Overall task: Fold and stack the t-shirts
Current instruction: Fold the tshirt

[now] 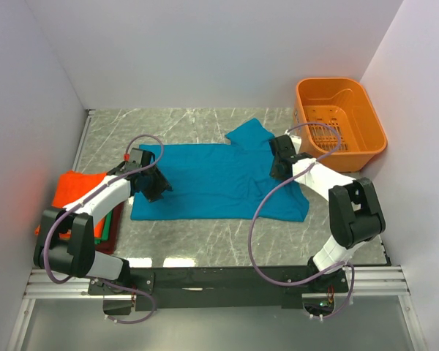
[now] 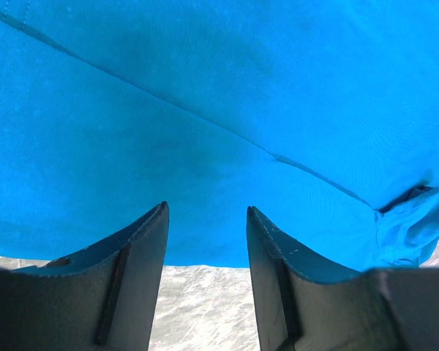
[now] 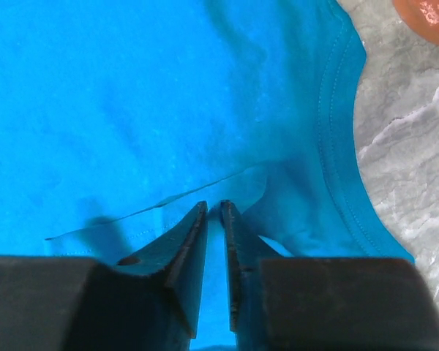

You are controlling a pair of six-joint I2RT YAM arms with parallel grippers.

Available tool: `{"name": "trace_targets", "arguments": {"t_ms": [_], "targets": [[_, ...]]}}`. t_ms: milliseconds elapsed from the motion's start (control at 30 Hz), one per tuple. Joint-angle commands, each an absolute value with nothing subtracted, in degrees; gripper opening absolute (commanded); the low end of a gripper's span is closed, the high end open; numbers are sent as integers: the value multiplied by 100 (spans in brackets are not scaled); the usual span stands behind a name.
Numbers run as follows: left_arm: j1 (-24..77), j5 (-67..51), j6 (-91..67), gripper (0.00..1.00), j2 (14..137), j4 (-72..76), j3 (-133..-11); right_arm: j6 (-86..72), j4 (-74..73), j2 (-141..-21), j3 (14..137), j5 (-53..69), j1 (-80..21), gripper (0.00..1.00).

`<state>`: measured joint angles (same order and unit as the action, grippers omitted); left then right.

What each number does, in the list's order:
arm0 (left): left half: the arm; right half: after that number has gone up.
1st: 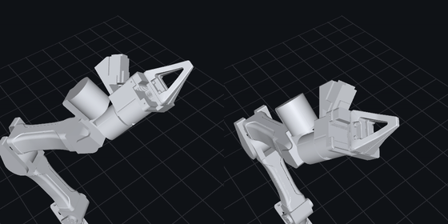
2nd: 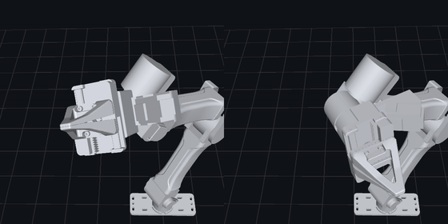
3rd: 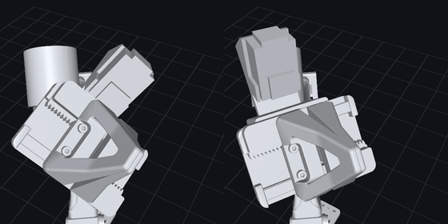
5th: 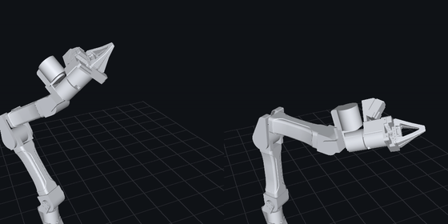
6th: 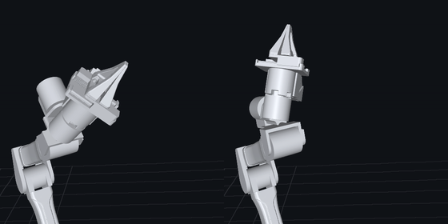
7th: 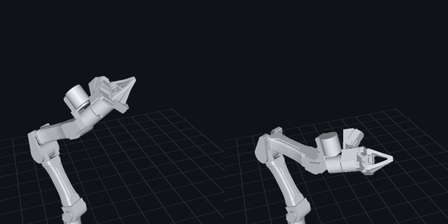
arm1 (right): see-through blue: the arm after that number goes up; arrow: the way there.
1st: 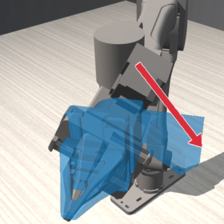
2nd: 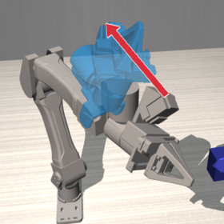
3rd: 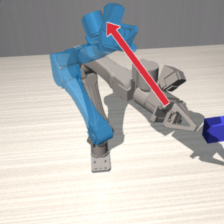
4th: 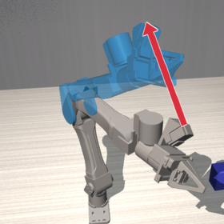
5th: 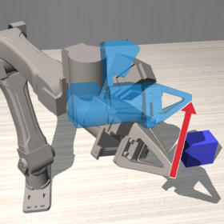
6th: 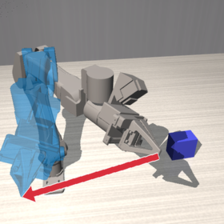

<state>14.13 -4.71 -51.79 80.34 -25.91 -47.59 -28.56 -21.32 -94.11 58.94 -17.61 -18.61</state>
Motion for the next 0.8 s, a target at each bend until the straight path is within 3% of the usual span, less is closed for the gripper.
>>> {"name": "trace_targets", "arguments": {"t_ms": [0,100,167,333,767], "targets": [[1441,-431,-5203,52,7928,-2461,-4781,-2716,-2013,-9334,6117,-1977,-1933,29],[1441,-422,-5221,52,7910,-2470,-4799,-2698,-2100,-9211,6196,-2065,-2021,43],[1441,-396,-5256,52,7910,-2478,-4790,-2689,-2144,-9080,6249,-2065,-2144,47],[1450,-369,-5291,52,7910,-2487,-4816,-2672,-2267,-9070,6504,-1987,-2539,50],[1441,-281,-5361,52,7805,-2584,-4834,-2628,-2548,-10405,7426,-1731,-3023,52]]}}
